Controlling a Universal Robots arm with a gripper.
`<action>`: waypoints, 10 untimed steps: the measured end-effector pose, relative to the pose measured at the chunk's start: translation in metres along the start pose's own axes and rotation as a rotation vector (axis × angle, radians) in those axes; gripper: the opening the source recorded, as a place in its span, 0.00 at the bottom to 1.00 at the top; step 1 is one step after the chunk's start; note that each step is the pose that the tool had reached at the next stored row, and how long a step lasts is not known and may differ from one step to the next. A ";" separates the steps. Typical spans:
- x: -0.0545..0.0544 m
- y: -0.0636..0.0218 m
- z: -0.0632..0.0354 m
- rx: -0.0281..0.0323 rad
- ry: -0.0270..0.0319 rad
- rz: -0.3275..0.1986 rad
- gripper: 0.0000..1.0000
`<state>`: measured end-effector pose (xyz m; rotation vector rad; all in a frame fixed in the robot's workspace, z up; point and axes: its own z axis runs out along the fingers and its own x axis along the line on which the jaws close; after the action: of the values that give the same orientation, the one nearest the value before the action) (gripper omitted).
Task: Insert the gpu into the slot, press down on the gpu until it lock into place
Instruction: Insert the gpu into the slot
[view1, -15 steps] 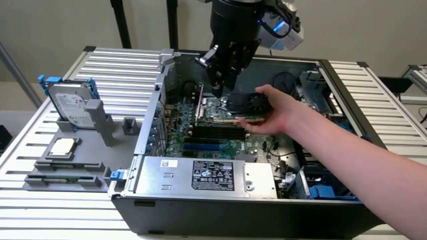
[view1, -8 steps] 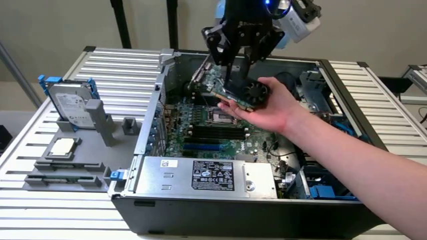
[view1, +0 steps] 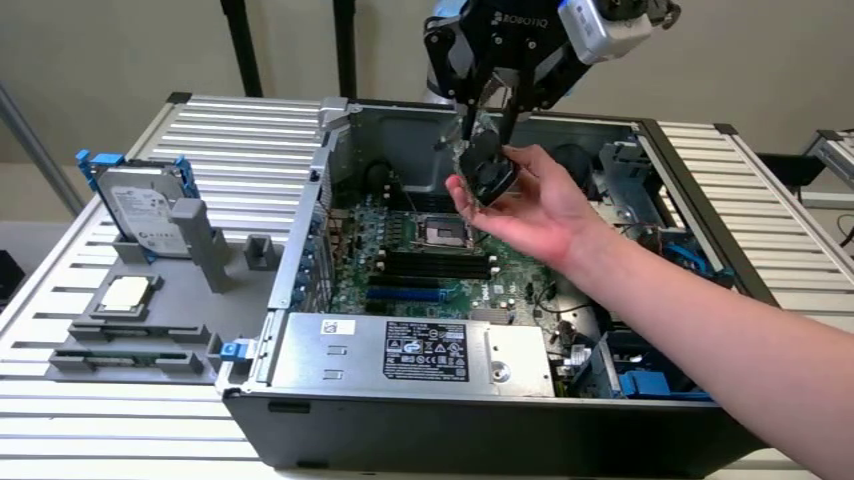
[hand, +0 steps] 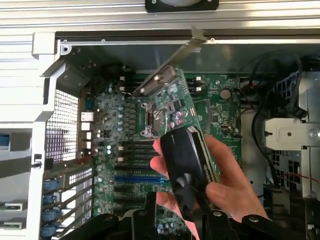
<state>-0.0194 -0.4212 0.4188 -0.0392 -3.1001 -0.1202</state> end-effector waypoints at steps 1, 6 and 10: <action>0.000 0.0000 0.0000 0.0000 0.0000 0.001 0.42; 0.000 0.0000 -0.0001 0.0001 0.0001 0.001 0.42; 0.000 0.0000 -0.0003 0.0001 0.0001 0.001 0.11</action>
<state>-0.0194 -0.4212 0.4190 -0.0400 -3.1000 -0.1200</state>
